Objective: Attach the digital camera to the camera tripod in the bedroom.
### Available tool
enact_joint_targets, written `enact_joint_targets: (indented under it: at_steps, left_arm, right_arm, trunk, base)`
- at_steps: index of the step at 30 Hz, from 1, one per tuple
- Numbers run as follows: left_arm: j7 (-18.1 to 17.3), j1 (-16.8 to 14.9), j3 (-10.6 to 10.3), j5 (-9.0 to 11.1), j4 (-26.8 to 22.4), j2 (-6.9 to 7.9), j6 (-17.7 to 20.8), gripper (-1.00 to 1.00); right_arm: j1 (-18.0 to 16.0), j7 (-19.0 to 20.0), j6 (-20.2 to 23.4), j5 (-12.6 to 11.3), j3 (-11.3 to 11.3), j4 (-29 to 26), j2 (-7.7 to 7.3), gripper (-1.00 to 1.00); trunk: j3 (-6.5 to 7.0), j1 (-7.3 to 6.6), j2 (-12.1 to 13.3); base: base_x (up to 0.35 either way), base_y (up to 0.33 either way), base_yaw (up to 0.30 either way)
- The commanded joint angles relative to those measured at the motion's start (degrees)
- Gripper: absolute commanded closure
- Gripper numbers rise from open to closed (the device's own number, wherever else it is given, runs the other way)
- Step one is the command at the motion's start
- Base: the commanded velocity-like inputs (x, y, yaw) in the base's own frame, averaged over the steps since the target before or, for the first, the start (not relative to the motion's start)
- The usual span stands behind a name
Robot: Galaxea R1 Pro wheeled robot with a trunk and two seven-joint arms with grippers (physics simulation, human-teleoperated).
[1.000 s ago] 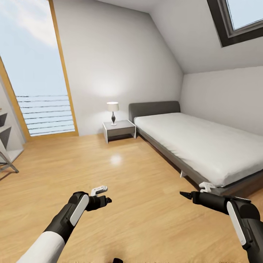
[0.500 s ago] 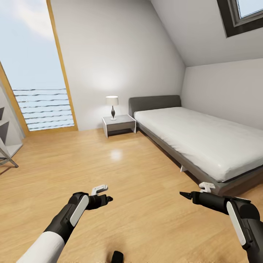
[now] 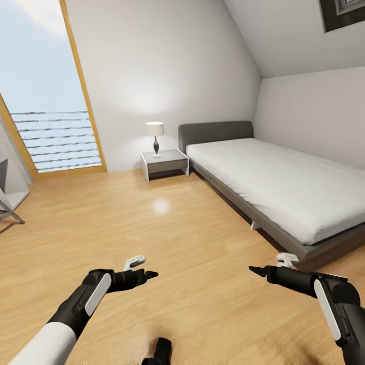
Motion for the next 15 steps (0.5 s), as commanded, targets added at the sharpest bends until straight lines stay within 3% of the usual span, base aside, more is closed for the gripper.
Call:
enact_joint_targets:
  at_steps: [1, 15]
  left_arm:
    - [-0.6, 0.0, -0.1, 0.0, 0.0, 0.3, 0.1, -1.0]
    - [-2.0, 0.0, -0.1, -0.2, 0.3, 1.28, -0.3, -1.0]
  right_arm:
    - [0.0, -0.1, 0.5, -0.5, -0.1, 0.0, 0.0, -1.0]
    - [0.0, -0.1, 0.5, -0.5, 0.0, 0.0, 0.02, -1.0]
  trunk:
    - [-0.28, 0.01, 0.0]
    - [-3.38, 0.37, -0.2]
  base:
    - [0.0, 0.0, 0.0]
    - [0.0, 0.0, 0.0]
